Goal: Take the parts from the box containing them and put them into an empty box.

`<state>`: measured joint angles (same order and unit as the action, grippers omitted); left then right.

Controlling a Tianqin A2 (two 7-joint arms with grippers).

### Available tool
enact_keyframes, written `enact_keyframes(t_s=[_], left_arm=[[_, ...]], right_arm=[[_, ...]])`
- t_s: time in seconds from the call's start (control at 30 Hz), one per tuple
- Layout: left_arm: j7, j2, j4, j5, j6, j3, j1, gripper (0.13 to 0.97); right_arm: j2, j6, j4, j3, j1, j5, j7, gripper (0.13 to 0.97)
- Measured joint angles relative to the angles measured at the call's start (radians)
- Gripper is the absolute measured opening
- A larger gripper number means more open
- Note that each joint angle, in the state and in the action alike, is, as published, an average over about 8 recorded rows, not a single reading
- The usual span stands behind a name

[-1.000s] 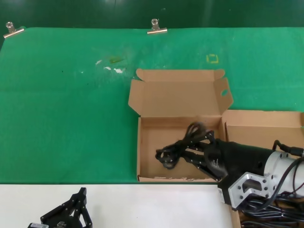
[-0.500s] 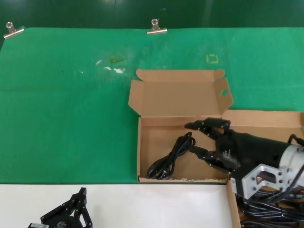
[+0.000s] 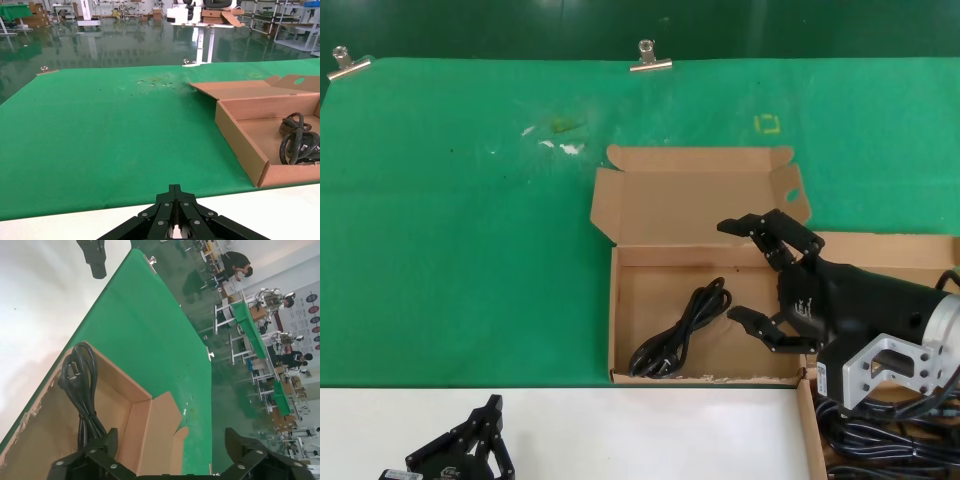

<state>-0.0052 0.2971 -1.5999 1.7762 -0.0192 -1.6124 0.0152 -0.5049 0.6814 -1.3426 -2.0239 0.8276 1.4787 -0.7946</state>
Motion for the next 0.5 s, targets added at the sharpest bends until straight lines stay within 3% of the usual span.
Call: enact_keyframes(t_s=[0.3,0.5], left_arm=[[0.000,0.000,0.000,0.002,0.001,0.001,-0.001,0.149],[0.001,0.000,0.000,0.003,0.003,0.002,-0.002,0.149]], right_arm=[[0.014,-0.047,-0.018,0.029,-0.057,0.022,0.054,0.566],[0.029,-0.098,-0.037,0.061,-0.119,0.046,0.114,0.830]])
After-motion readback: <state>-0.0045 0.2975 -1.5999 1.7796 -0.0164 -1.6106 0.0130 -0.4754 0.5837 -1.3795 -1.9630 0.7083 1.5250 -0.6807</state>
